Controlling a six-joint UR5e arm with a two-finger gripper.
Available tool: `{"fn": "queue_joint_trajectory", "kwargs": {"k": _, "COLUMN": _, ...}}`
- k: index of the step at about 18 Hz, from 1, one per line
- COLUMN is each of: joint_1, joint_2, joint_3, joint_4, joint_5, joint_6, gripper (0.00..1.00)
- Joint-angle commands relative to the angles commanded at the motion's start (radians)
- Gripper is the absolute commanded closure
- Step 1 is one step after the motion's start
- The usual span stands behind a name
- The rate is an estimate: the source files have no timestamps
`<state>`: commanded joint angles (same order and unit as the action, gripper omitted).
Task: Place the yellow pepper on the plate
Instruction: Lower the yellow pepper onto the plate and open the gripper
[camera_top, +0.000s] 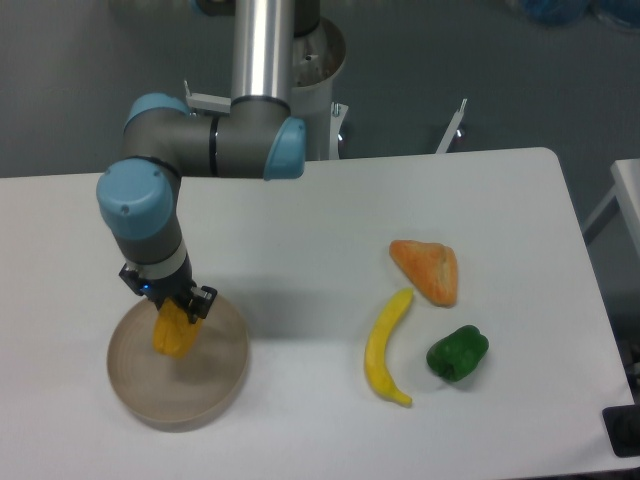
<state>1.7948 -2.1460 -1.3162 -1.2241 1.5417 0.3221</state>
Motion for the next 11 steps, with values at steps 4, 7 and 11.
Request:
{"fn": "queue_joint_trajectory", "kwargs": {"k": 4, "joint_1": -0.002, "joint_2": -0.015, "joint_3": 0.003, "joint_4": 0.000, "joint_5": -0.003, "joint_6": 0.002, "gripper": 0.51}}
{"fn": "queue_joint_trajectory", "kwargs": {"k": 7, "joint_1": -0.002, "joint_2": -0.018, "joint_3": 0.005, "joint_4": 0.000, "joint_5": -0.003, "joint_6": 0.003, "gripper": 0.51}}
{"fn": "queue_joint_trajectory", "kwargs": {"k": 11, "joint_1": -0.006, "joint_2": -0.026, "joint_3": 0.005, "joint_4": 0.000, "joint_5": -0.003, "joint_6": 0.003, "gripper": 0.51}}
